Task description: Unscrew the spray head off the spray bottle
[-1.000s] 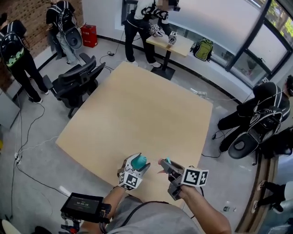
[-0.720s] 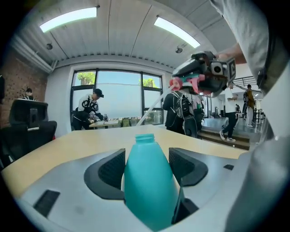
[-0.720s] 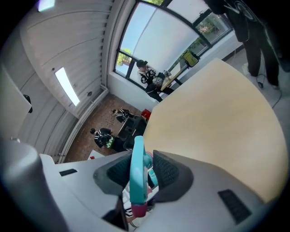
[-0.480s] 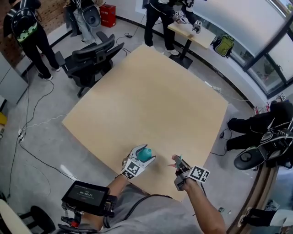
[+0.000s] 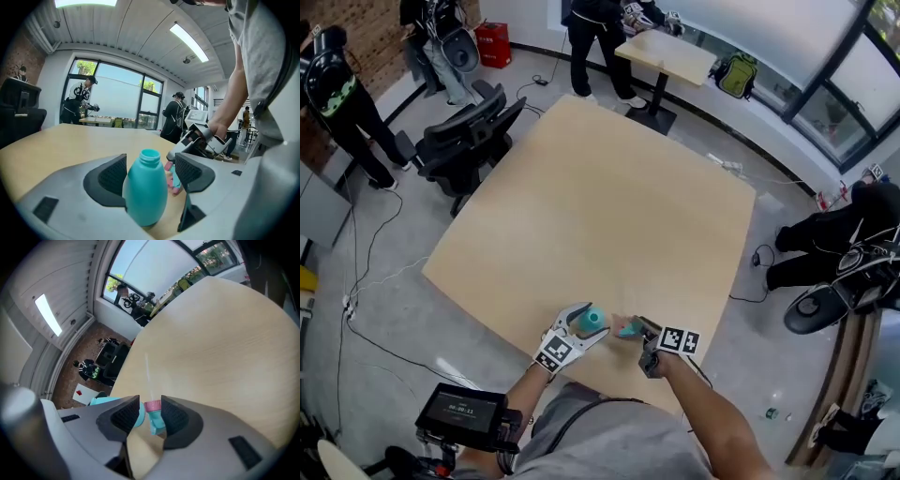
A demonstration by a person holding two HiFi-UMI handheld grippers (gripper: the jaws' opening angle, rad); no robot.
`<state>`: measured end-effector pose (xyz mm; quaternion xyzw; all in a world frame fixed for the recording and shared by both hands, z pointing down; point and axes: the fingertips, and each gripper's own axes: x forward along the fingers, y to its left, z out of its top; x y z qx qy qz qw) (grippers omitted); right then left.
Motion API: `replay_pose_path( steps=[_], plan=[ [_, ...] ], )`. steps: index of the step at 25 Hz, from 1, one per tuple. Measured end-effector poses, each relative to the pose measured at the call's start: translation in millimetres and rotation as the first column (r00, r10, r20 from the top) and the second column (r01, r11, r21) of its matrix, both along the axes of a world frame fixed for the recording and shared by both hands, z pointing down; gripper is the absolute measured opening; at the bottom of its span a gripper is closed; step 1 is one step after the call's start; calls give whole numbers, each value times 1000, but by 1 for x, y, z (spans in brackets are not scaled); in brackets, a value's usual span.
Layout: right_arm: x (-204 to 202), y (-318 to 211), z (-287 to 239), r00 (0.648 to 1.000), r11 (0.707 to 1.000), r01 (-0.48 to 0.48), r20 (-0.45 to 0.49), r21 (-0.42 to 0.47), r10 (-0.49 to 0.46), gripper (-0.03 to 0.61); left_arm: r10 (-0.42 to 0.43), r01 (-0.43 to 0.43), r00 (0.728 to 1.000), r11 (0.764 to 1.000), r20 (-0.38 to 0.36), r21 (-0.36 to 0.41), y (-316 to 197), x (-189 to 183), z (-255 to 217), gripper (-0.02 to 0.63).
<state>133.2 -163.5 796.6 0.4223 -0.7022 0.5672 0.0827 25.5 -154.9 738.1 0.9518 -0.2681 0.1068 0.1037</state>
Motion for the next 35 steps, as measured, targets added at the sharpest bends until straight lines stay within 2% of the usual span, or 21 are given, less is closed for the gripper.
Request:
replay_pose_path(
  steps=[5, 9, 10, 11, 12, 13, 15, 17, 22, 25, 27, 29, 32, 35],
  plan=[
    [5, -5, 4, 989, 995, 71, -136, 76, -60, 150, -3, 3, 1000, 999, -5, 54, 1, -15, -22, 301],
    [5, -18, -32, 992, 977, 25, -126, 210, 1, 146, -105, 111, 993, 988, -62, 111, -5, -48, -62, 299],
    [0, -21, -51, 993, 965, 27, -120, 261, 4, 120, -133, 143, 988, 981, -80, 128, -6, -57, -76, 299],
    [-5, -22, -72, 993, 949, 35, -117, 315, 2, 65, -158, 171, 983, 974, -97, 146, -7, -65, -92, 297],
    [-10, -24, -94, 993, 928, 44, -116, 369, -1, 30, -176, 192, 978, 968, -110, 163, -8, -71, -106, 289],
    [-15, -26, -116, 993, 904, 55, -115, 423, -6, 8, -187, 207, 975, 962, -121, 178, -7, -75, -120, 253],
    [-23, -27, -160, 993, 848, 79, -119, 525, -19, 6, -194, 220, 971, 955, -141, 201, -5, -79, -147, 109],
    [-28, -26, -202, 990, 781, 109, -134, 615, -33, 6, -188, 220, 969, 952, -161, 213, -3, -76, -173, 19],
    [-30, -9, -291, 980, 584, 182, -193, 791, -44, 6, -170, 220, 958, 952, -229, 213, 3, -65, -235, 3],
    [-31, 5, -325, 967, 494, 233, -253, 837, -27, 5, -156, 215, 957, 948, -246, 234, 6, -65, -266, 3],
    [-33, 13, -340, 957, 455, 265, -290, 850, -15, 5, -148, 211, 959, 942, -241, 262, 8, -64, -283, 3],
    [-35, 19, -348, 950, 431, 286, -312, 856, -12, 5, -143, 208, 963, 934, -230, 291, 11, -64, -296, 3],
    [-37, 26, -355, 946, 414, 300, -325, 860, -10, 5, -131, 199, 966, 927, -222, 319, 19, -66, -308, 3],
    [-31, 38, -361, 949, 414, 292, -316, 862, -12, 5, -136, 200, 970, 920, -204, 338, 30, -65, -313, 3]
  ],
)
